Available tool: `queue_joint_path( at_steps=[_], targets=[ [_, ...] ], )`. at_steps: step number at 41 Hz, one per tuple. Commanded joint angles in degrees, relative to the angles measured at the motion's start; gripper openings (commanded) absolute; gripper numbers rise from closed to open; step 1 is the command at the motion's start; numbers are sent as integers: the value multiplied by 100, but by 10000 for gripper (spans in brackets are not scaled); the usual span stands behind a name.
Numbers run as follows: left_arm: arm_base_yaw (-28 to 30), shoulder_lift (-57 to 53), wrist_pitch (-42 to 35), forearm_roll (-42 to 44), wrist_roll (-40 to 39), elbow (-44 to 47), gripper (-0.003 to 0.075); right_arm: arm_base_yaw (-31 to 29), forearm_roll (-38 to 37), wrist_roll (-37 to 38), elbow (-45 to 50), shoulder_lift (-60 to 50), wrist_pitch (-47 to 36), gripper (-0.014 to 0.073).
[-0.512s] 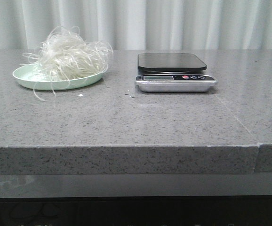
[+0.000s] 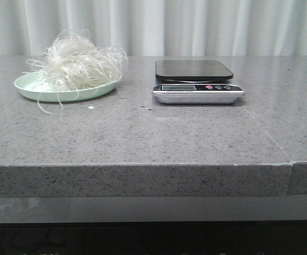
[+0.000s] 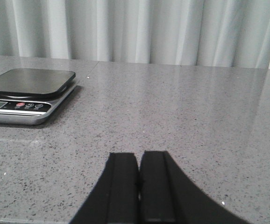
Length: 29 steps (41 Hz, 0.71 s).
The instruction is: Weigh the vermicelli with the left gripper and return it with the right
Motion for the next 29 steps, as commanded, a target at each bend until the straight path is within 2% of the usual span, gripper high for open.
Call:
queue_joint_path(
  at_steps=[1, 15, 21, 29],
  targets=[
    [1, -116, -467, 5, -29, 39, 148, -29, -48, -43, -49, -89, -478, 145],
    [1, -116, -574, 5, -29, -178, 148, -29, -48, -43, -285, -88, -770, 145],
    [1, -103, -270, 5, -29, -897, 148, -29, -48, -43, -1046, -88, -89, 145],
    [1, 260, 857, 5, -29, -2372, 148, -29, -48, -43, -2440, 264, 1219, 145]
  ],
)
